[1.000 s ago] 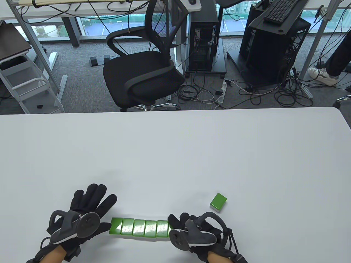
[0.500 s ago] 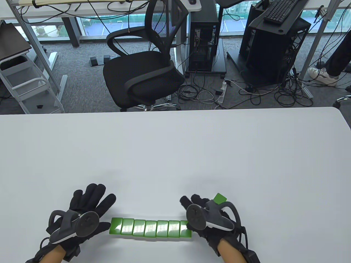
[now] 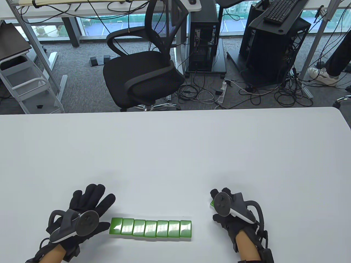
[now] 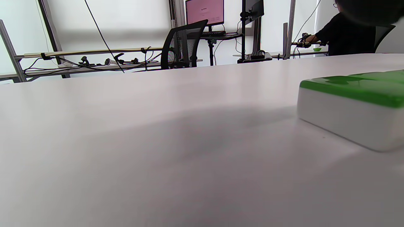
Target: Flip mahjong tiles upright in a row
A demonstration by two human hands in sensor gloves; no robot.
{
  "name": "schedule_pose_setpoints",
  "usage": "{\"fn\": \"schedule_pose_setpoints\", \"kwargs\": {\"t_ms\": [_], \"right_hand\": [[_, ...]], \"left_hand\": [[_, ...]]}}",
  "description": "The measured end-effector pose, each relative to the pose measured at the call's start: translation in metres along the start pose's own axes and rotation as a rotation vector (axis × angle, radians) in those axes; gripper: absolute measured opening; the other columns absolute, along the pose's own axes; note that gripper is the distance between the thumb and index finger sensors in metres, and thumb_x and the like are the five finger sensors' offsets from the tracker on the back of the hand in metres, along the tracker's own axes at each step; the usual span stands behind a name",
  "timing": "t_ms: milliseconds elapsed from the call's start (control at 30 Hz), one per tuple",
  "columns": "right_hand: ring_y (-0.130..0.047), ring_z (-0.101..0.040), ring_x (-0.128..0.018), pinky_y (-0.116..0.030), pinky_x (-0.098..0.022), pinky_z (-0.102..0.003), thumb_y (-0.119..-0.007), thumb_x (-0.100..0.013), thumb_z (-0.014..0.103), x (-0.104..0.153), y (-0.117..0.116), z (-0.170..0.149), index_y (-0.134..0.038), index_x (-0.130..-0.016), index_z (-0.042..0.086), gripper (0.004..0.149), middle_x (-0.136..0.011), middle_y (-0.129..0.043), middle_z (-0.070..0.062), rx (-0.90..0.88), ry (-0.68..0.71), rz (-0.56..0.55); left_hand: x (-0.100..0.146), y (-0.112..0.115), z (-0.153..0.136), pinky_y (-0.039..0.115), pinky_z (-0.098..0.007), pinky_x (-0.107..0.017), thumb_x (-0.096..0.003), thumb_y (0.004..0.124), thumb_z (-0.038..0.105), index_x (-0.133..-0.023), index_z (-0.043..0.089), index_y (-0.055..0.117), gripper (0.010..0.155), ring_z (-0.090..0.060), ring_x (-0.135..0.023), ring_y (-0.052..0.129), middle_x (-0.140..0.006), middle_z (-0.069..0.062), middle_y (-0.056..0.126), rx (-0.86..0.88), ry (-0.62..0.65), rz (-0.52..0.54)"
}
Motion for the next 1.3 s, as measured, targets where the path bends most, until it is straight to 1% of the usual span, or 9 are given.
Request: {"fn": "schedule_pose_setpoints", "kwargs": {"t_ms": [67, 233, 333, 467, 633, 733, 1000, 1133, 1300], "right_hand": [[-0.047, -0.053, -0.096, -0.055, -0.070, -0.062, -0.076, -0.044, 0.044, -0.004, 0.001, 0.005, -0.022, -0.104, 0.033, 0.081, -0.114, -0.024, -0.019, 0.009, 0.000, 0.006], [-0.051, -0.053, -0.094, -0.056, -0.070, -0.062, -0.076, -0.045, 0.041, -0.020, 0.004, 0.012, -0.033, -0.105, 0.031, 0.075, -0.113, -0.037, -0.019, 0.069, -0.026, 0.032], [-0.055, -0.053, -0.090, -0.058, -0.069, -0.061, -0.077, -0.044, 0.037, -0.024, 0.006, 0.015, -0.046, -0.104, 0.028, 0.068, -0.110, -0.047, -0.019, 0.073, -0.020, 0.005], [-0.059, -0.052, -0.089, -0.061, -0.067, -0.060, -0.078, -0.043, 0.034, -0.021, 0.007, 0.020, -0.052, -0.102, 0.025, 0.065, -0.109, -0.051, -0.019, 0.098, 0.024, -0.034], [-0.063, -0.050, -0.089, -0.064, -0.066, -0.059, -0.082, -0.041, 0.033, -0.004, 0.014, 0.039, -0.047, -0.103, 0.023, 0.072, -0.108, -0.055, -0.017, 0.122, 0.150, -0.121], [-0.064, -0.048, -0.090, -0.065, -0.066, -0.059, -0.083, -0.040, 0.033, 0.013, 0.019, 0.056, -0.045, -0.104, 0.025, 0.075, -0.108, -0.056, -0.015, 0.121, 0.237, -0.145], [-0.066, -0.046, -0.090, -0.066, -0.066, -0.058, -0.085, -0.038, 0.035, 0.048, 0.010, 0.087, -0.040, -0.104, 0.028, 0.080, -0.108, -0.058, -0.011, 0.171, 0.382, -0.126], [-0.067, -0.046, -0.090, -0.066, -0.066, -0.057, -0.085, -0.038, 0.036, 0.055, 0.002, 0.095, -0.037, -0.105, 0.029, 0.082, -0.108, -0.058, -0.011, 0.166, 0.417, -0.104], [-0.066, -0.045, -0.091, -0.066, -0.067, -0.057, -0.084, -0.039, 0.037, 0.055, -0.012, 0.102, -0.034, -0.105, 0.029, 0.083, -0.109, -0.057, -0.011, 0.187, 0.438, -0.073]], "left_hand": [[0.000, 0.000, 0.000, 0.026, -0.061, -0.086, -0.0307, 0.068, 0.071, -0.101, 0.055, 0.021, 0.086, -0.021, -0.119, 0.014, -0.117, 0.016, 0.004, 0.002, 0.002, 0.002], [0.000, 0.000, 0.001, 0.026, -0.061, -0.086, -0.0306, 0.068, 0.071, -0.101, 0.055, 0.021, 0.086, -0.021, -0.119, 0.014, -0.117, 0.016, 0.004, 0.000, 0.006, 0.000], [0.001, -0.002, 0.001, 0.026, -0.061, -0.086, -0.0307, 0.068, 0.071, -0.101, 0.055, 0.021, 0.086, -0.021, -0.119, 0.015, -0.117, 0.016, 0.004, 0.002, 0.010, 0.012], [0.000, -0.002, 0.001, 0.026, -0.061, -0.086, -0.0307, 0.068, 0.071, -0.101, 0.055, 0.021, 0.086, -0.021, -0.119, 0.014, -0.117, 0.016, 0.004, 0.005, 0.011, 0.012], [0.000, 0.000, 0.003, 0.026, -0.061, -0.086, -0.0307, 0.068, 0.071, -0.101, 0.055, 0.021, 0.086, -0.021, -0.119, 0.015, -0.117, 0.016, 0.004, -0.002, 0.016, 0.007], [0.000, 0.001, 0.003, 0.026, -0.061, -0.085, -0.0306, 0.068, 0.071, -0.101, 0.055, 0.021, 0.086, -0.021, -0.119, 0.015, -0.117, 0.015, 0.004, -0.003, 0.018, 0.002], [0.000, 0.002, 0.005, 0.026, -0.061, -0.085, -0.0306, 0.068, 0.071, -0.101, 0.055, 0.021, 0.086, -0.022, -0.119, 0.015, -0.117, 0.015, 0.004, 0.000, 0.019, -0.018], [-0.001, 0.006, 0.007, 0.026, -0.061, -0.085, -0.0304, 0.068, 0.071, -0.101, 0.055, 0.021, 0.086, -0.022, -0.119, 0.014, -0.117, 0.015, 0.005, -0.004, 0.027, -0.037], [-0.002, 0.014, 0.011, 0.025, -0.061, -0.085, -0.0301, 0.067, 0.072, -0.101, 0.054, 0.021, 0.087, -0.022, -0.119, 0.013, -0.117, 0.014, 0.005, -0.012, 0.041, -0.080]]}}
Point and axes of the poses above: the tracker on the back of each hand, its own z axis roughly to the thumb side, its own x axis roughly from the fingertips to the wrist, y = z × x, the point moved 5 cm from there along -x, roughly from the wrist to the fingertips
